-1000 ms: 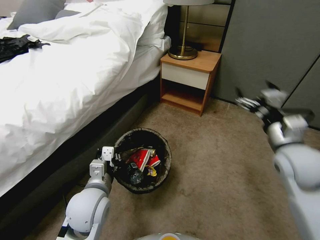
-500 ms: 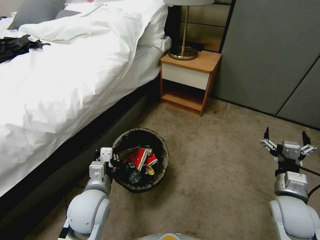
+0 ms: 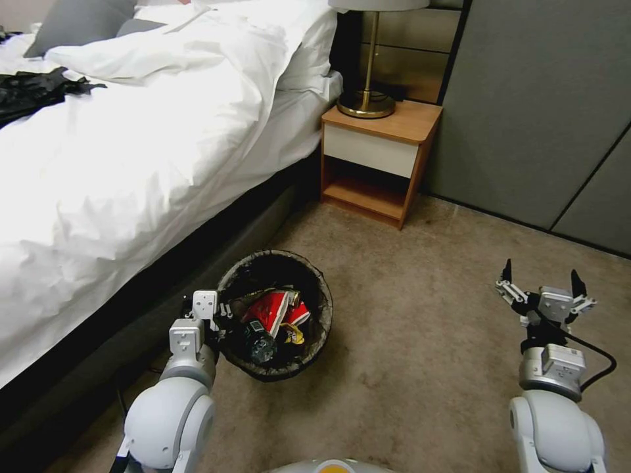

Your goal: Pick up the trash bin, then pick up the garbage from the floor and place it into the trash bin.

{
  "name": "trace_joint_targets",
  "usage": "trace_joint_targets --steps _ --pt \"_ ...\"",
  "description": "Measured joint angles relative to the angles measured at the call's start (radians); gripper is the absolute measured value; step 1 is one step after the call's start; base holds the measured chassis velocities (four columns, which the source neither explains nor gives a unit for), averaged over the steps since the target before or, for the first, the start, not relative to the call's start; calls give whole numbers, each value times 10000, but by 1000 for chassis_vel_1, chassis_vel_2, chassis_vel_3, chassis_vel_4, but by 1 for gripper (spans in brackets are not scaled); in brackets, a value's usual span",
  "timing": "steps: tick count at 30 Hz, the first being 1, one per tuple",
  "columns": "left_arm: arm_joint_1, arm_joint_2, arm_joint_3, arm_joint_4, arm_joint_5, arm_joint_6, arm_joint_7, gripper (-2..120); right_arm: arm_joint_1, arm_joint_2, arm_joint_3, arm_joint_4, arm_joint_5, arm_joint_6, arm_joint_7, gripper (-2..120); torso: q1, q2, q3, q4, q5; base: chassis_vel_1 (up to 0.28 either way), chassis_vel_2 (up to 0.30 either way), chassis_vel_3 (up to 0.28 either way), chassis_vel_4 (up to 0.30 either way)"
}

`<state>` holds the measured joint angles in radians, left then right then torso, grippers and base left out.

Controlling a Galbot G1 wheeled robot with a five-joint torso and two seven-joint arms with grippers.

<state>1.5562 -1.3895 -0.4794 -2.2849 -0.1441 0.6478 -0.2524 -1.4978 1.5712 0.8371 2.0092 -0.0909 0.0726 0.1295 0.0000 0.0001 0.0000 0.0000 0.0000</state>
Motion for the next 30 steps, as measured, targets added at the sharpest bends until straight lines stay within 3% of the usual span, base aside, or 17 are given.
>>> trace_joint_targets --steps 30 --pt "476 74 -306 -490 -185 66 -88 0 -469 314 -578 -490 -495 614 151 100 -1 0 0 -1 0 105 106 110 104"
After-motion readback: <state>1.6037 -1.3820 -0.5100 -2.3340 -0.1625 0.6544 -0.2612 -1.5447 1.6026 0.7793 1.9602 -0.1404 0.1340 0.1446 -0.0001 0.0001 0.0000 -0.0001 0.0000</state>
